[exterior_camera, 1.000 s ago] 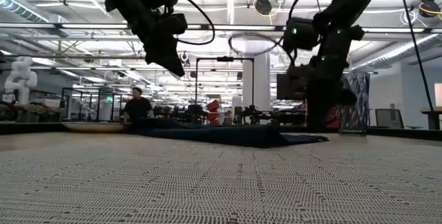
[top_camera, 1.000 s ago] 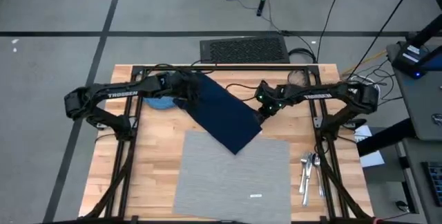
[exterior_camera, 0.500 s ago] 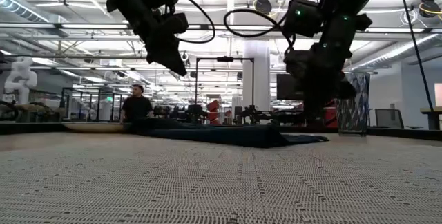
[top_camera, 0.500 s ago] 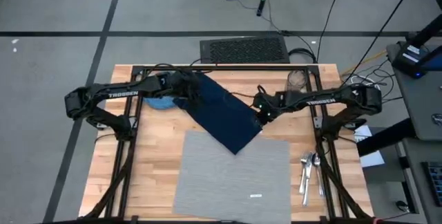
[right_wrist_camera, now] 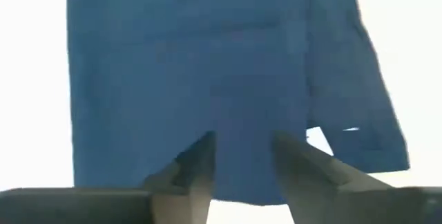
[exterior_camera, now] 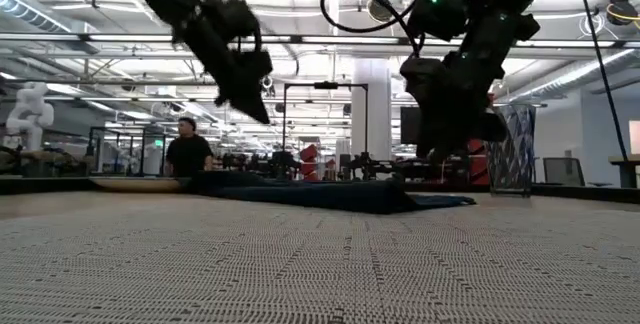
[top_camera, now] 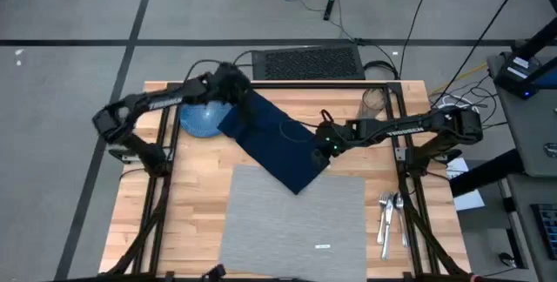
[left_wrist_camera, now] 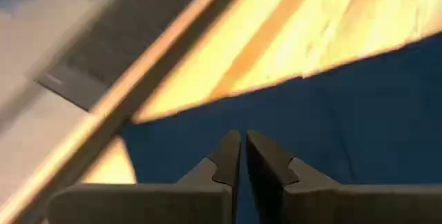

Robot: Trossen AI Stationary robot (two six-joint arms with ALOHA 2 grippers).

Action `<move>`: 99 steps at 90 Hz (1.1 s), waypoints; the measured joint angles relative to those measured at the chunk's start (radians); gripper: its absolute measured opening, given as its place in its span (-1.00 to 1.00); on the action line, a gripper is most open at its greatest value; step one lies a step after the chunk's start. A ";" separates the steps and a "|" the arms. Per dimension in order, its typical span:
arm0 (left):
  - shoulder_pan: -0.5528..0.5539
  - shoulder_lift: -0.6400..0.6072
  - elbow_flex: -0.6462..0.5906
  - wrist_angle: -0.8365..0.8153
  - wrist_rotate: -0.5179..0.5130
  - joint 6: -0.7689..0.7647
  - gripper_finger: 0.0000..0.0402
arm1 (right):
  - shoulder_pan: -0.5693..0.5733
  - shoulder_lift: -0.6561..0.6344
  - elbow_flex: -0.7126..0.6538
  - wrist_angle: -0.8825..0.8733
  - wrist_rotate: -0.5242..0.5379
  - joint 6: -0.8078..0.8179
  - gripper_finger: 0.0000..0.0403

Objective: Set table place
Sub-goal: Fold the dark blue napkin

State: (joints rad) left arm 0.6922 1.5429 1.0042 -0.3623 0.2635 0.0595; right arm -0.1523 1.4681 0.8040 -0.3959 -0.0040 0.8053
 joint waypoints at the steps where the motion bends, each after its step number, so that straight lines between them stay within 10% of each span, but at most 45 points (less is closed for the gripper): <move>1: 0.003 0.008 0.002 -0.009 0.022 0.001 -0.95 | 0.000 0.000 0.000 0.002 0.000 0.001 -0.29; 25: -0.055 0.035 0.015 -0.055 0.158 0.108 -0.99 | 0.018 0.046 0.000 0.083 0.005 -0.019 -0.93; 62: -0.110 0.031 0.016 -0.040 0.152 0.123 -0.99 | -0.012 0.220 0.001 0.200 -0.054 -0.030 -1.00; 99: -0.109 0.031 0.016 -0.042 0.027 0.133 -0.99 | -0.012 0.105 -0.005 -0.225 0.056 -0.047 -1.00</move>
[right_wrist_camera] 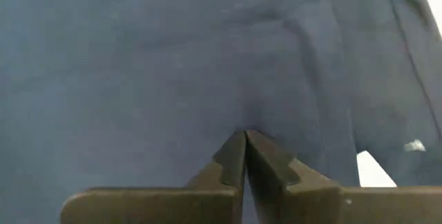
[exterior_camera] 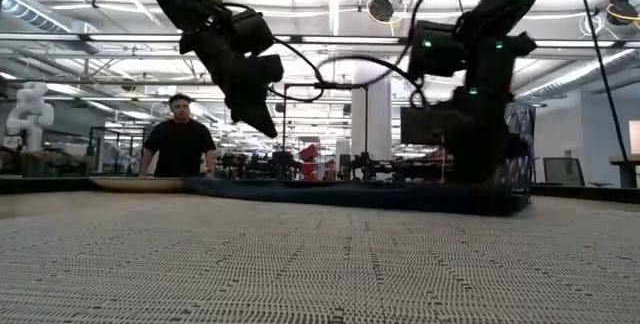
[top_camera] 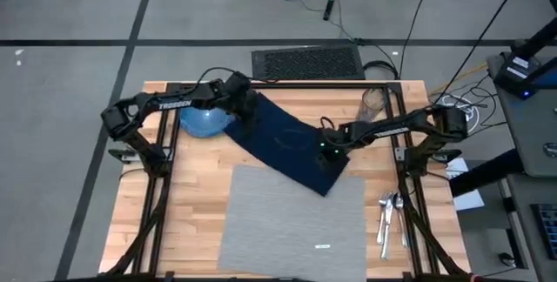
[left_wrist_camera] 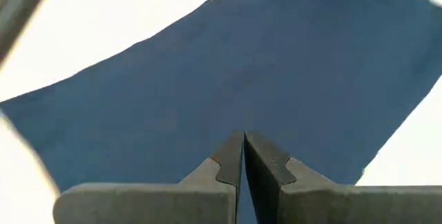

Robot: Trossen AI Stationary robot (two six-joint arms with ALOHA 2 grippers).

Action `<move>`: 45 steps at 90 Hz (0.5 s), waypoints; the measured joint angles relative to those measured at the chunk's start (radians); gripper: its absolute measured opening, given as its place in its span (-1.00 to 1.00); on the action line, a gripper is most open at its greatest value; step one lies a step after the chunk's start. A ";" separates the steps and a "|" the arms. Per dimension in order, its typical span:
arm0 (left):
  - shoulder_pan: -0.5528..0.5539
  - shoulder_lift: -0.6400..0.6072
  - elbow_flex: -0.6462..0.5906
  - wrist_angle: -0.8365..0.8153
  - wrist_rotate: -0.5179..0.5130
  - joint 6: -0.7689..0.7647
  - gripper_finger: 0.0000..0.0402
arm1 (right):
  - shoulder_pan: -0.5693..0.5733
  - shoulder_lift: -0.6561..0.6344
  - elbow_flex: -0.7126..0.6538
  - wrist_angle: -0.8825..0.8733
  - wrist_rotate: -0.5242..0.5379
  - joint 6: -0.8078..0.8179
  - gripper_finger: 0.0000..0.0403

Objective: Set table place
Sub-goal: Fold the dark blue napkin

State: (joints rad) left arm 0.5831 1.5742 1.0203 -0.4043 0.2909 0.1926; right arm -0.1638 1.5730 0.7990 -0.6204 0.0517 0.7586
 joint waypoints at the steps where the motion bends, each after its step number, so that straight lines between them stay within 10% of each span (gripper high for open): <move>1: 0.000 0.000 0.000 0.000 -0.009 0.001 -0.99 | 0.000 -0.006 0.000 -0.006 0.005 0.000 -1.00; 45: 0.048 0.075 0.030 0.107 -0.051 0.062 -0.99 | -0.003 -0.225 0.004 -0.047 0.158 0.120 -1.00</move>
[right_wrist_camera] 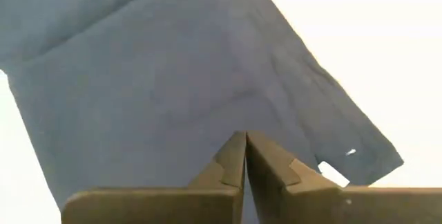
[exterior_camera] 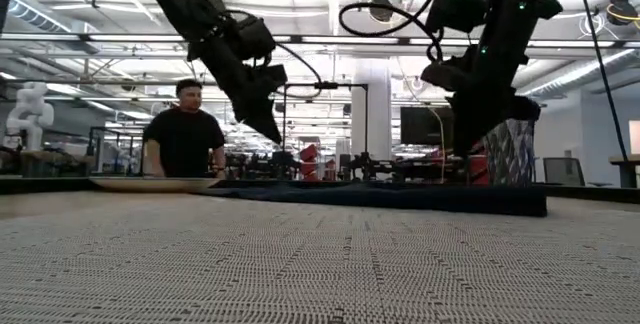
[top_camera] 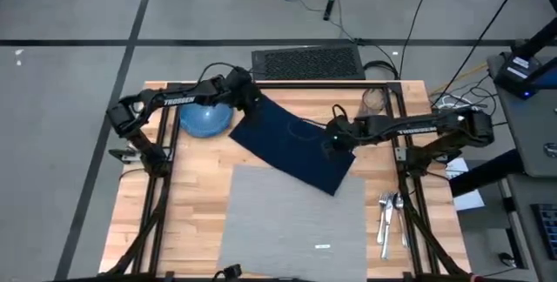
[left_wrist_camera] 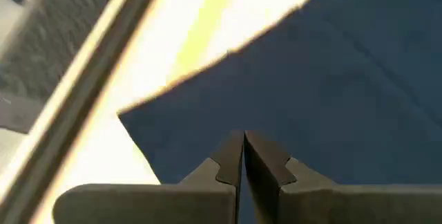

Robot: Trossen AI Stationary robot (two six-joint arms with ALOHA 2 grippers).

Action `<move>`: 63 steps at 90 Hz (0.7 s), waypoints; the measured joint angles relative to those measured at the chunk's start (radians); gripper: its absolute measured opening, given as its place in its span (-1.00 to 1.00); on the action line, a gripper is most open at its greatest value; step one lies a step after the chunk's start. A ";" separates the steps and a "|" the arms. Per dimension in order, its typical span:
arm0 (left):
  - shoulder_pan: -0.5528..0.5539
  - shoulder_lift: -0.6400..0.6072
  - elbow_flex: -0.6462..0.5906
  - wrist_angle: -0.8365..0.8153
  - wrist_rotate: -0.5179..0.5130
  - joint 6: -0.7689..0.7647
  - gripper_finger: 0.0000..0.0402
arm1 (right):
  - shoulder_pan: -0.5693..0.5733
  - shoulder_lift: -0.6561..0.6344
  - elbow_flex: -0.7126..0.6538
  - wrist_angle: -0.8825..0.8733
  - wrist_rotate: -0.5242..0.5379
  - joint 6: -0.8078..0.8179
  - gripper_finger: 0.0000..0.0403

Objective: Set table place
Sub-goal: Fold the dark blue napkin

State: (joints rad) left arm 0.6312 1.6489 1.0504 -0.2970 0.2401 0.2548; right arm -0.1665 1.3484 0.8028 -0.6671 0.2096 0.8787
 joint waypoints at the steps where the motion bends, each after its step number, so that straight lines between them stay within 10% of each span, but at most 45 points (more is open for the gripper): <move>1: 0.001 0.003 0.000 0.000 0.000 0.005 -0.99 | -0.001 0.000 0.000 -0.006 0.003 0.000 -1.00; 18: 0.065 0.057 0.021 0.016 -0.008 0.016 -0.99 | -0.011 0.000 0.000 -0.020 0.023 0.007 -1.00; 36: 0.198 0.169 0.195 -0.096 0.268 -0.060 -0.99 | -0.011 0.000 0.000 -0.011 0.024 0.016 -1.00; 63: 0.122 0.321 0.351 -0.492 0.152 0.397 -0.99 | -0.009 0.000 0.000 -0.003 0.013 0.007 -1.00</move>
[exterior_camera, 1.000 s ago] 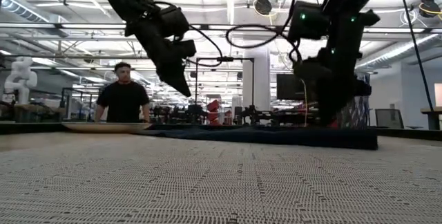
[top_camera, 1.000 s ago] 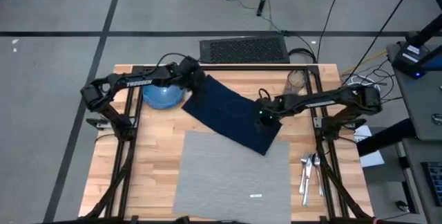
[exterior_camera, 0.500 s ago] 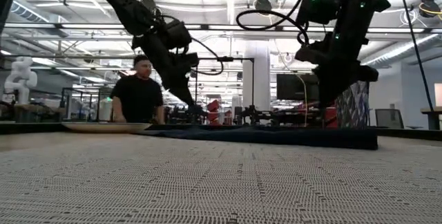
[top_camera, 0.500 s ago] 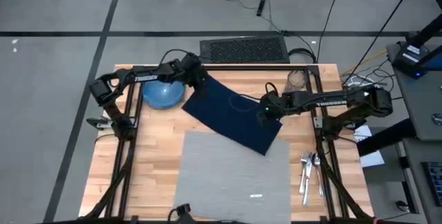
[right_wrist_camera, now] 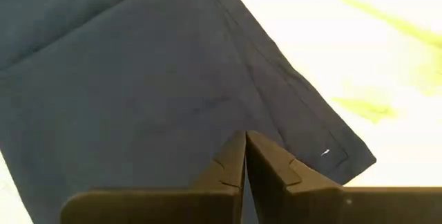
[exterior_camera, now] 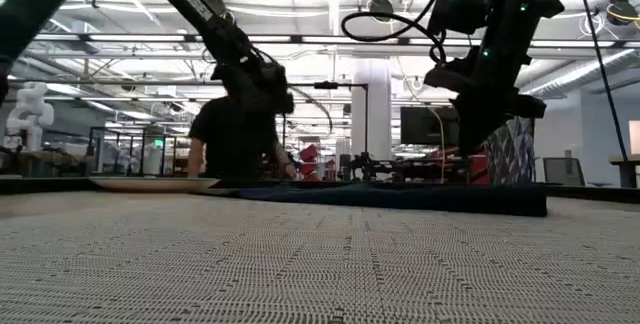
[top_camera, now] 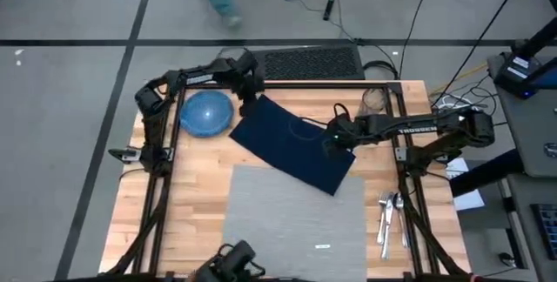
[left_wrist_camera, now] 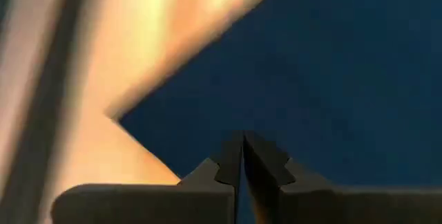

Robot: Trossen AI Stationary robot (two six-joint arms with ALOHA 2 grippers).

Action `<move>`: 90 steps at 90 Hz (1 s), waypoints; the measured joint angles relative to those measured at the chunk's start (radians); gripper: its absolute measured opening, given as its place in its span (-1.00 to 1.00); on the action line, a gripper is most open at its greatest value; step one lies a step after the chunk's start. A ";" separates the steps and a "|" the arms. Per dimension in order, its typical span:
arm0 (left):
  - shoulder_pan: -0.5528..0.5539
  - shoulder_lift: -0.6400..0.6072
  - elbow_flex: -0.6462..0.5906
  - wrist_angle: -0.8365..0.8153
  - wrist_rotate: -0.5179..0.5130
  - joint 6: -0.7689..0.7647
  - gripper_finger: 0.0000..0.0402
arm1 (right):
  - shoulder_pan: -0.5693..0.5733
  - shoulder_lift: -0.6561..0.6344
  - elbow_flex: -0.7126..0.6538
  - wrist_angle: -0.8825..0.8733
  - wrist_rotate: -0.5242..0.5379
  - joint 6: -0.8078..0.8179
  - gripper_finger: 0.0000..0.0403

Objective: Set table place
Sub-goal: Fold the dark blue napkin

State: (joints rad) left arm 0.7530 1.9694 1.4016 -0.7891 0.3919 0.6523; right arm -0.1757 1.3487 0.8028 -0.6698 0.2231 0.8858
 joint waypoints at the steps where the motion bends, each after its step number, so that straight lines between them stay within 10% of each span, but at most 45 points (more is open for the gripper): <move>1: -0.004 0.004 -0.002 -0.008 -0.005 0.008 -0.99 | 0.000 0.000 0.000 0.001 -0.004 0.000 -1.00; 52: -0.153 0.009 -0.120 -0.241 0.031 -0.255 -1.00 | 0.093 0.002 0.001 -0.029 -0.040 0.033 -1.00; 90: -0.334 0.010 -0.172 -0.258 0.313 -0.247 -1.00 | 0.164 0.002 -0.035 -0.037 -0.035 0.121 -1.00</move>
State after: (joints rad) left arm 0.4193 1.9793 1.2300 -1.0469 0.7053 0.4052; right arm -0.0112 1.3510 0.7683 -0.7067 0.1876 1.0071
